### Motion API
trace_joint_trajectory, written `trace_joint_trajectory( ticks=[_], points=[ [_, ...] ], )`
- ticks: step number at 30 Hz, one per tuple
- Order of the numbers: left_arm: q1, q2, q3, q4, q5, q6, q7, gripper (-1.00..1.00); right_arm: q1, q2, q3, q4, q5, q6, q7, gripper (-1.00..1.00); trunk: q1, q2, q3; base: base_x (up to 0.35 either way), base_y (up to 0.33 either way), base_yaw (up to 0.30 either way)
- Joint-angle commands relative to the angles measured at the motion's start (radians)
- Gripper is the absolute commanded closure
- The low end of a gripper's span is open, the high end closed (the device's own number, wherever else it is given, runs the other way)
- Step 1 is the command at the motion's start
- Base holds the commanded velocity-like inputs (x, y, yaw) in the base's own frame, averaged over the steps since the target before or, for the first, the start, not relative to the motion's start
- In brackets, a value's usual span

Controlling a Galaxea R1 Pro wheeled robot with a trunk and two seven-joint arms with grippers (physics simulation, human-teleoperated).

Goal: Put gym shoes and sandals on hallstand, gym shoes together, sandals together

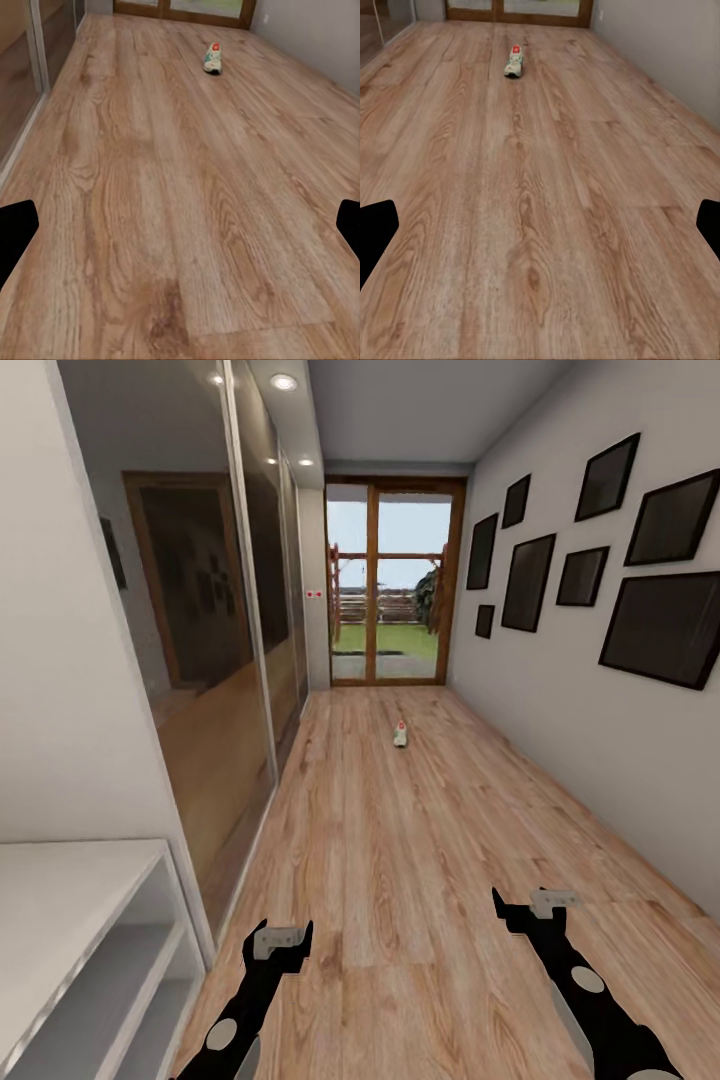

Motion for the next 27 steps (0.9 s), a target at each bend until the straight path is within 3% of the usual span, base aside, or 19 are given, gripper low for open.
trace_joint_trajectory(
  ticks=[1,27],
  points=[
    [-0.001,0.0,0.0,0.001,0.006,-0.003,-0.005,-1.0,-0.001,0.001,-0.005,0.001,0.0,-0.003,0.009,-1.0,0.0,0.0,-0.001,0.34,0.0,0.0],
    [-0.001,0.0,0.003,0.001,0.007,-0.003,-0.005,-1.0,-0.001,0.001,-0.006,0.002,0.0,-0.003,0.009,-1.0,0.0,0.0,-0.001,0.34,0.0,-0.003]
  ],
)
